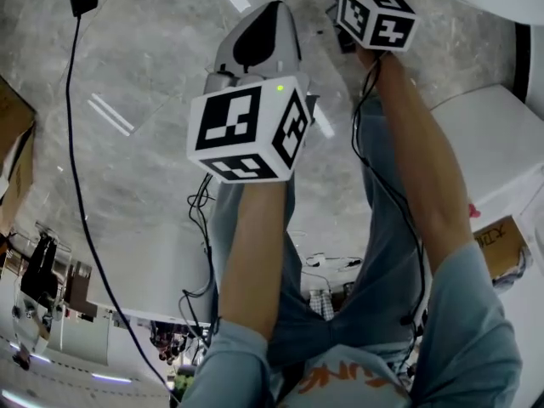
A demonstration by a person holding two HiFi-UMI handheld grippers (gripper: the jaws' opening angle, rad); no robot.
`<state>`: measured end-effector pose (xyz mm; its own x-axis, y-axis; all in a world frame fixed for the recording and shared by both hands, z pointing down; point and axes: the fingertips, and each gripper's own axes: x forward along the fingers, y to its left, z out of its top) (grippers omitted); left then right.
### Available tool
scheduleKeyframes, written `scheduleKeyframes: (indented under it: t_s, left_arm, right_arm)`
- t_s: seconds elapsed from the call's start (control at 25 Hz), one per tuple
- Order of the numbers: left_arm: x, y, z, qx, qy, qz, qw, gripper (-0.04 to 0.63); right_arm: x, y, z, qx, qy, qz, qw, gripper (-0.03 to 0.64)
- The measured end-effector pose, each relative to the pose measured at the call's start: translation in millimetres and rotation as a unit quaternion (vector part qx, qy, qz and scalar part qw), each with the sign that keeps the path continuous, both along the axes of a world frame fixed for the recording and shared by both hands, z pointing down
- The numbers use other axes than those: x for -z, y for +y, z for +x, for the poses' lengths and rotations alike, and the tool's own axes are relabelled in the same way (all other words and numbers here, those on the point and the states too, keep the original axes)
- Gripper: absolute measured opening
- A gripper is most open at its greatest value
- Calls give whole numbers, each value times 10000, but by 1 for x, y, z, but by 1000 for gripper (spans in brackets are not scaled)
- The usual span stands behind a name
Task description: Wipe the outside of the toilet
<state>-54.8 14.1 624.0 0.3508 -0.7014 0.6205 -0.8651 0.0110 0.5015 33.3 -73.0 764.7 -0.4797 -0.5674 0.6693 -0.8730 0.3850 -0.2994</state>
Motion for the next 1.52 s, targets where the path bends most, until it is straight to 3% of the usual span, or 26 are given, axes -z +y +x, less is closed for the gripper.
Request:
scheduleKeyframes:
  t_s: [0.24,0.76,1.12,1.52]
  left_arm:
    - [16,-9,-44,-100,-35,127,9999,-6]
    - [88,-35,-103,-263,-183,248,9992,-6]
    - [159,-57,-140,-483,-404,386,9973,-6]
    - [278,-62,-116,-516,-478,615,9956,-6]
  right_arm:
    - [13,9,-42,-102,-129,-11,9999,81]
    - [107,43,-123,770,-656,-225,9946,81]
    - [208,49,-139,474,-1012,-105,9937,81]
    - [348,60,-112,154,-1317,12,9912,81]
